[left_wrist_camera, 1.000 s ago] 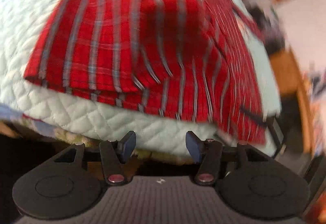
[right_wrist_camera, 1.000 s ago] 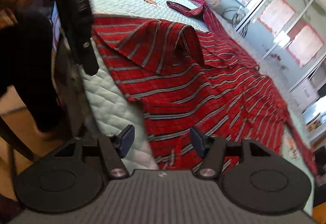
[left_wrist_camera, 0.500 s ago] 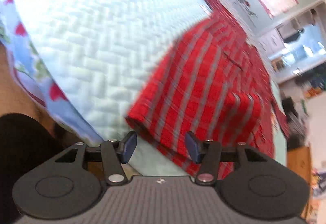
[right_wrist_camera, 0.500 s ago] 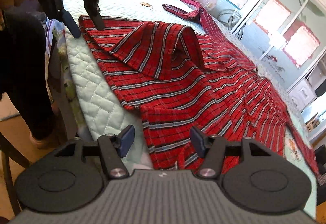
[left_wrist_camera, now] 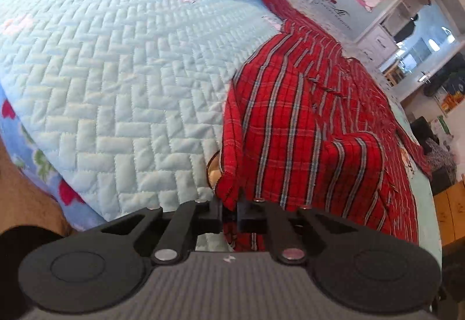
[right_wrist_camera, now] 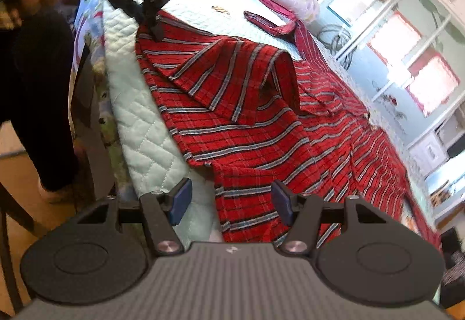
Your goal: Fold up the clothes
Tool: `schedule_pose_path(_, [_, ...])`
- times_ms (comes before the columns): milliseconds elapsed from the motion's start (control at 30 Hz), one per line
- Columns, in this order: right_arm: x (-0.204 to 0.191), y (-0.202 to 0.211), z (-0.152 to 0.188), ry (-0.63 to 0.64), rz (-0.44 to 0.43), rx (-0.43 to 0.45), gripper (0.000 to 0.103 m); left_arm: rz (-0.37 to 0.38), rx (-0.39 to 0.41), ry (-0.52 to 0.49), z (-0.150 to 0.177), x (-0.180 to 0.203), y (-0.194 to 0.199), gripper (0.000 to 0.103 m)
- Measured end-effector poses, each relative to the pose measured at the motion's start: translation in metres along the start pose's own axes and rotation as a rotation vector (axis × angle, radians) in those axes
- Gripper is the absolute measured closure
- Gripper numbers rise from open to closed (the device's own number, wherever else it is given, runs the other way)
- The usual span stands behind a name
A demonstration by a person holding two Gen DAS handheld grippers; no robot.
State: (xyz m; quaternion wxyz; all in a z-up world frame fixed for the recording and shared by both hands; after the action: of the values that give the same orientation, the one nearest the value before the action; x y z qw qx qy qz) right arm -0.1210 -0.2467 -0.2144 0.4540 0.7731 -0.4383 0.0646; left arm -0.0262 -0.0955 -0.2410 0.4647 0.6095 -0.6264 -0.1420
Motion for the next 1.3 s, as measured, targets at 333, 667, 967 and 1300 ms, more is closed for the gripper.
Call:
schedule_pose_path(333, [0.002,-0.016,-0.010,0.048,0.067,-0.053,0.088,-0.006,0.091,-0.047,-0.028,0.009,0.023,0.098])
schedule_pose_path(667, [-0.014,-0.009,-0.012,-0.006,-0.108,-0.066,0.101,-0.026,0.127,-0.047,-0.029,-0.005,0.042,0.098])
schedule_pose_path(967, [-0.022,-0.002,-0.008,0.046,-0.131,-0.049,0.101,-0.051,0.177,-0.057,-0.023,-0.007,0.059,0.098])
schedule_pose_path(1300, [-0.013,-0.003,-0.004,0.003,-0.163,-0.029,0.098,-0.133,0.124,-0.064,-0.014,-0.014,0.052,0.097])
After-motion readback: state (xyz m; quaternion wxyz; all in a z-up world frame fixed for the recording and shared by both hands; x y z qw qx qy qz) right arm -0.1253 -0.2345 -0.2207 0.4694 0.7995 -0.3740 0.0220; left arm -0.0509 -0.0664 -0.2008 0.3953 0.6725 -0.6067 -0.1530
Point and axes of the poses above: each gripper's, at about its wrist camera, not at the fingertips, and y roughly against the way its jaws point, x to its right, z to its underside, the point moved 10 cm from there along -y, roughly the way its jaws point, and after that the axes turned 4 degrees about -z, right-handed, at the moved point
